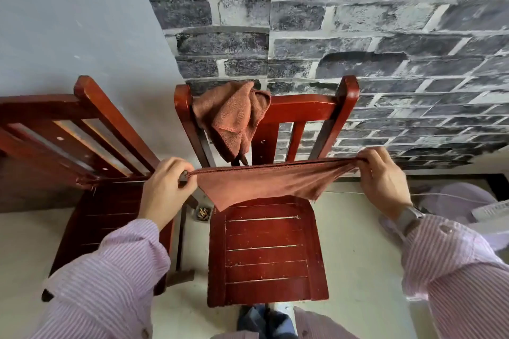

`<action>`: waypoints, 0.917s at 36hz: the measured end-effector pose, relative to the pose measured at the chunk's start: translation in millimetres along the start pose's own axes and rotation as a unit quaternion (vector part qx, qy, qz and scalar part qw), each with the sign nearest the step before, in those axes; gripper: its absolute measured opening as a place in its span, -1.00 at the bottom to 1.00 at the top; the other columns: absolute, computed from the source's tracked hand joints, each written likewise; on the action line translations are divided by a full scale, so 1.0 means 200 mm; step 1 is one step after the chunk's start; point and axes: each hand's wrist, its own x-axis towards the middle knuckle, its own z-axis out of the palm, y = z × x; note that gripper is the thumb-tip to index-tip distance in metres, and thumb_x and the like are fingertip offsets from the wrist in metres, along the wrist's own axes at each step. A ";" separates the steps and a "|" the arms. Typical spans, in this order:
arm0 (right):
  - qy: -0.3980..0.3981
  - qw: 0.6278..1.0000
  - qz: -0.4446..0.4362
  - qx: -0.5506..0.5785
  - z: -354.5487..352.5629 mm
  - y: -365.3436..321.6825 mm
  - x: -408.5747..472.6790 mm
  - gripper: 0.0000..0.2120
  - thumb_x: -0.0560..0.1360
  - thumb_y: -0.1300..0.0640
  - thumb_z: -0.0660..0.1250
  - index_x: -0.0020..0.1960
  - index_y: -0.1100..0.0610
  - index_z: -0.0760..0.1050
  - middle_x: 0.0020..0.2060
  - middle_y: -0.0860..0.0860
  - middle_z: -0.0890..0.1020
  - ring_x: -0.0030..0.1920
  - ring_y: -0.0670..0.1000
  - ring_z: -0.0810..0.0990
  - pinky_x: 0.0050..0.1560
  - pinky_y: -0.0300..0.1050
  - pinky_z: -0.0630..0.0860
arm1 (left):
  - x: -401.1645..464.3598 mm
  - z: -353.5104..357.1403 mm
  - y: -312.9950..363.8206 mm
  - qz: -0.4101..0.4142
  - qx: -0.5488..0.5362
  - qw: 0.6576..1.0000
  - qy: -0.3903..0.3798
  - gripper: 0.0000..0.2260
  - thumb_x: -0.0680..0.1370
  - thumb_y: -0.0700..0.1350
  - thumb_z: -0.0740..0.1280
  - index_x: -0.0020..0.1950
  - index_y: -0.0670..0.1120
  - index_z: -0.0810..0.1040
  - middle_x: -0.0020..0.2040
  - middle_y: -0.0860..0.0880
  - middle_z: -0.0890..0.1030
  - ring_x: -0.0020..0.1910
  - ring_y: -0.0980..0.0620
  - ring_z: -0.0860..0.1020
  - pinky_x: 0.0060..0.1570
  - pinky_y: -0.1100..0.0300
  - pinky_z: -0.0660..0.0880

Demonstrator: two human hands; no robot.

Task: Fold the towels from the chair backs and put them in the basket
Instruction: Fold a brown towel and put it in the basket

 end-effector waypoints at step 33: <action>-0.494 0.838 0.230 -0.024 1.02 0.53 -1.48 -0.89 0.45 0.23 0.30 -0.05 0.19 0.57 0.01 0.09 0.58 0.10 0.12 0.50 0.06 -0.09 0.39 | -1.19 1.15 -0.50 -0.305 -0.071 0.843 -0.438 -0.94 0.42 -0.21 0.39 -0.13 -0.09 0.58 -0.17 0.05 0.58 -0.11 0.05 0.52 -0.10 0.23 0.35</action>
